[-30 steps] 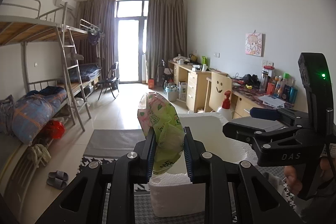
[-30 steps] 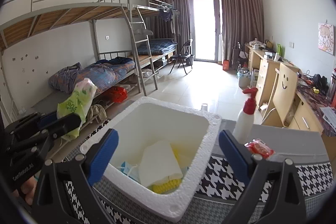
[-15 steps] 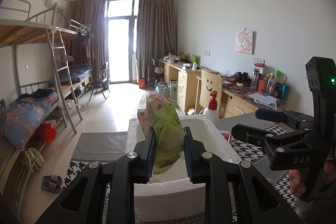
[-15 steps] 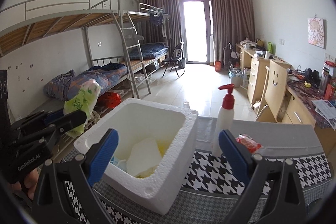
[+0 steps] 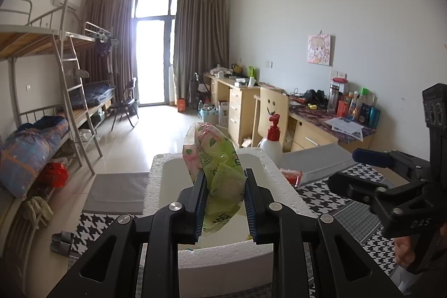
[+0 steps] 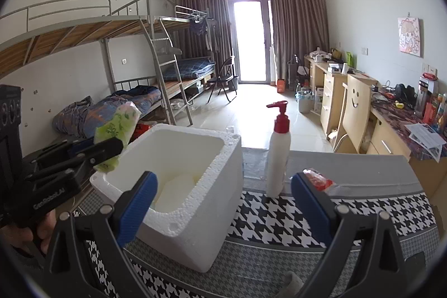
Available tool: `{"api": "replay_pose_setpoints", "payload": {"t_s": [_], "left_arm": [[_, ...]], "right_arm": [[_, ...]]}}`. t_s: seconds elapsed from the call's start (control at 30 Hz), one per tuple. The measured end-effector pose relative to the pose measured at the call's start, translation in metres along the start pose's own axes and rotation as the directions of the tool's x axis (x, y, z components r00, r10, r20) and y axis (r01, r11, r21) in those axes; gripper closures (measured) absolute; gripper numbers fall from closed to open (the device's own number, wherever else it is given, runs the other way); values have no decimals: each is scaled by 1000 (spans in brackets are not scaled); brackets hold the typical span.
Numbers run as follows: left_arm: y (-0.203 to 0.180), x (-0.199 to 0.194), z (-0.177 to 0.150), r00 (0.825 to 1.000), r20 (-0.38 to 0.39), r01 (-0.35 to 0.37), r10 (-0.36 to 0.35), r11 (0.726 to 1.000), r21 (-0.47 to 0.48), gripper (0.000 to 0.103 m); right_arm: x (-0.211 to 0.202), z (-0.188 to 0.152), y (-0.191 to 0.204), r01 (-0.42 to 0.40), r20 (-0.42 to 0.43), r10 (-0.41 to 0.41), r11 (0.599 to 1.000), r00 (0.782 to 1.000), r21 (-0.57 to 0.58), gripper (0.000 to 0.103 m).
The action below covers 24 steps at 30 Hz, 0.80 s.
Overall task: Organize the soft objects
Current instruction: 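Withdraw the right tool from the box while the left tool holds the floral packet above it, then open the left tool over the box to drop the floral packet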
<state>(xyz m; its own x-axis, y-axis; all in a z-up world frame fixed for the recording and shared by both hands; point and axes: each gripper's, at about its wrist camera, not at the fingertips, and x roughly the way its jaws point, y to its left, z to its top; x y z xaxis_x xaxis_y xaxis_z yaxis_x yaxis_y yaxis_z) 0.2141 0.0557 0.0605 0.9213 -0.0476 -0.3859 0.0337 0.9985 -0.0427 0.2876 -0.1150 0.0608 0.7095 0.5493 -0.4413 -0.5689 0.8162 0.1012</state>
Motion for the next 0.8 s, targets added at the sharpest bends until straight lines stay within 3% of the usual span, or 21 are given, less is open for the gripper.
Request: {"api": "replay_pose_setpoints", "payload": {"t_s": [0.53, 0.63, 0.8], "left_arm": [[-3, 23, 1, 998, -51, 26, -26, 1000, 13, 75], [-3, 25, 1, 998, -61, 21, -20, 1000, 16, 66], [-1, 24, 1, 998, -55, 12, -11, 1000, 8, 33]], "right_arm": [[-11, -8, -12, 14, 10, -15, 1000, 1000, 11, 5], [-14, -10, -15, 15, 14, -15, 1000, 1000, 15, 5], [-17, -11, -18, 21, 16, -21, 1000, 1000, 19, 5]]}}
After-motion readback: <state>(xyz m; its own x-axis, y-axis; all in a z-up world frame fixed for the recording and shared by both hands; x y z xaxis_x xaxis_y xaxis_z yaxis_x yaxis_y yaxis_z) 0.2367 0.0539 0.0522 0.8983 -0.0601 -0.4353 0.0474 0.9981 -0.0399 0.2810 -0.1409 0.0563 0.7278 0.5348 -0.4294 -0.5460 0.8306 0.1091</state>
